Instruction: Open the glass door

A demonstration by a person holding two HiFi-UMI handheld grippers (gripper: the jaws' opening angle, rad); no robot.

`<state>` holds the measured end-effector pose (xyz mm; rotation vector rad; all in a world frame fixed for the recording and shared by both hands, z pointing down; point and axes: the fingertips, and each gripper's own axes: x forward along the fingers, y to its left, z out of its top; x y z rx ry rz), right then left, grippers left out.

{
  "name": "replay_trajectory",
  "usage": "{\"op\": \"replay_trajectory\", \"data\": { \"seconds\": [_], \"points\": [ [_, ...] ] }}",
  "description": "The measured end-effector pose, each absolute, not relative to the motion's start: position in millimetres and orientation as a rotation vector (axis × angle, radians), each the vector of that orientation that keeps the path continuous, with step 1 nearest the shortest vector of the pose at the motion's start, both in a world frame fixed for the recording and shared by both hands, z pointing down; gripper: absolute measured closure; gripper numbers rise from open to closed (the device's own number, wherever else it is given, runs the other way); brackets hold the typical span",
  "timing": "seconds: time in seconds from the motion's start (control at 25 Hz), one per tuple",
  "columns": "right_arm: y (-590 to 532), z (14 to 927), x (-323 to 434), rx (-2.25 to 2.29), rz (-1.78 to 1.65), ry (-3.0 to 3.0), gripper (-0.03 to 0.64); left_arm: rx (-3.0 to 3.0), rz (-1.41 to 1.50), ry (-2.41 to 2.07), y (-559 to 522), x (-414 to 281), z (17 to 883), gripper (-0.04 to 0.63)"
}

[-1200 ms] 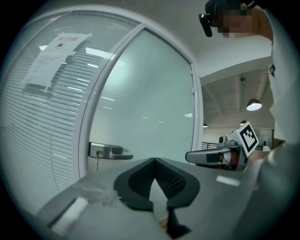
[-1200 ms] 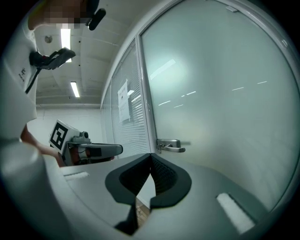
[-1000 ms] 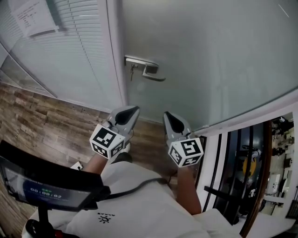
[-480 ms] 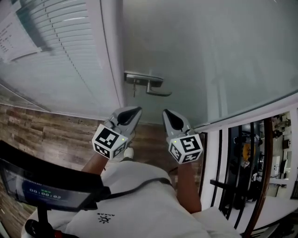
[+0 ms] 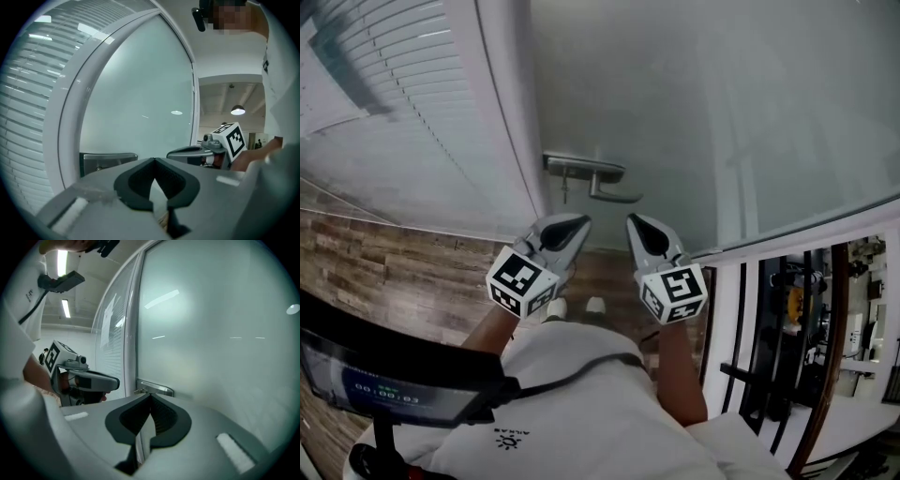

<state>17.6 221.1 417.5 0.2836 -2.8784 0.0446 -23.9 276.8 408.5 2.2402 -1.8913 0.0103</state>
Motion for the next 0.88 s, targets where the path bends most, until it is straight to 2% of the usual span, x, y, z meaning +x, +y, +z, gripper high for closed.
{"op": "replay_trajectory", "data": {
  "seconds": [0.16, 0.32, 0.4, 0.44, 0.72, 0.88],
  "points": [
    [214, 427, 11, 0.226, 0.015, -2.868, 0.608, 2.224, 0.028, -1.92, 272, -23, 412, 0.589],
    [201, 443, 8, 0.193, -0.281, -2.73, 0.605, 2.191, 0.034, -1.962, 265, -23, 413, 0.589],
    [197, 457, 3, 0.129, -0.423, -2.638, 0.449, 2.171, 0.039, -1.971, 263, -23, 417, 0.589],
    [194, 462, 0, 0.105, -0.489, -2.601, 0.439, 2.161, 0.044, -1.974, 263, -23, 419, 0.589],
    [174, 489, -19, 0.077, -0.933, -2.33, 0.411, 2.109, 0.074, -2.002, 264, -25, 428, 0.589],
    [172, 503, -24, 0.057, -1.032, -2.253, 0.415, 2.094, 0.086, -2.021, 264, -28, 429, 0.589]
  ]
}}
